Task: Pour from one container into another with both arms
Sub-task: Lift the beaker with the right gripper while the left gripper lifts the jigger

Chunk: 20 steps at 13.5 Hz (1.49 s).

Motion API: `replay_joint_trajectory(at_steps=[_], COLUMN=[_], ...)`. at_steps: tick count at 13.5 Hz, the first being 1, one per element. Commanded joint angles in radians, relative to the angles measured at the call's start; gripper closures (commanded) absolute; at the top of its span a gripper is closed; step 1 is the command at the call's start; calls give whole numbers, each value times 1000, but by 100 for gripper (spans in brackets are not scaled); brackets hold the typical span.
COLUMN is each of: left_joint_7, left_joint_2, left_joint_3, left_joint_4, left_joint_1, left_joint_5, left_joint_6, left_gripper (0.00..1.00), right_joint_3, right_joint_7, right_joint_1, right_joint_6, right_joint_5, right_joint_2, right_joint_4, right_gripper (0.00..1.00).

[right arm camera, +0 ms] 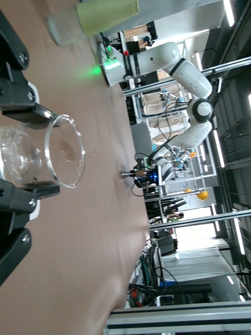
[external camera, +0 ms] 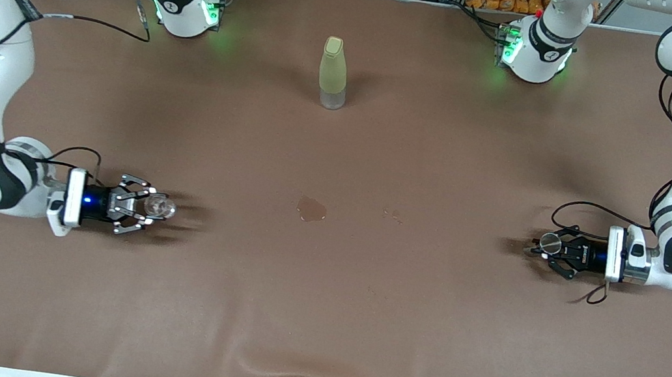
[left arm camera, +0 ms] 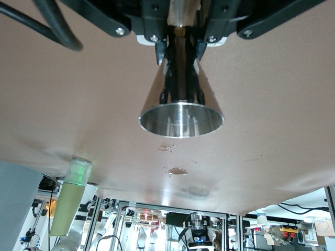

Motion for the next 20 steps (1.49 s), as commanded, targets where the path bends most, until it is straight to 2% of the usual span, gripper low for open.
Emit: replay_joint_trajectory(at_steps=[1,3,6,8,11,13,15,17,20], left_joint_7=[-30,-64,-81,-81,-80,-68,-54,32,106], left_joint_2=[-30,-60,-58,-60,-54,-46,-37,-34,-32], left_joint_3=[2,-2,-69,-83,-85,-87,-87,-87,-87], left_joint_4=[38,40,44,43,34,34,29,20,-1], left_joint_1=[-31,-65,-88,-135,-220,-275,-336,-400,-493], left_joint_5=[3,-6,-44,-101,-201,-250,-310,-389,-512], left_joint_6=[-8,-8,6,24,73,119,174,245,326], left_gripper=[100,100,100,100,100,100,100,100,100], right_joint_3=[-5,-4,-1,2,2,4,2,2,2], right_joint_7=[15,17,17,17,17,18,101,155,260], right_joint_1=[53,79,142,182,260,283,297,314,345], right_joint_6=[7,50,104,133,151,200,231,274,308], right_joint_5=[87,101,130,176,295,328,329,329,329], right_joint_2=[-4,-12,-19,-24,-39,-91,-175,-247,-318], right_joint_4=[-10,-11,-19,-36,-94,-138,-184,-221,-235], right_gripper=[78,78,78,80,80,83,84,84,84])
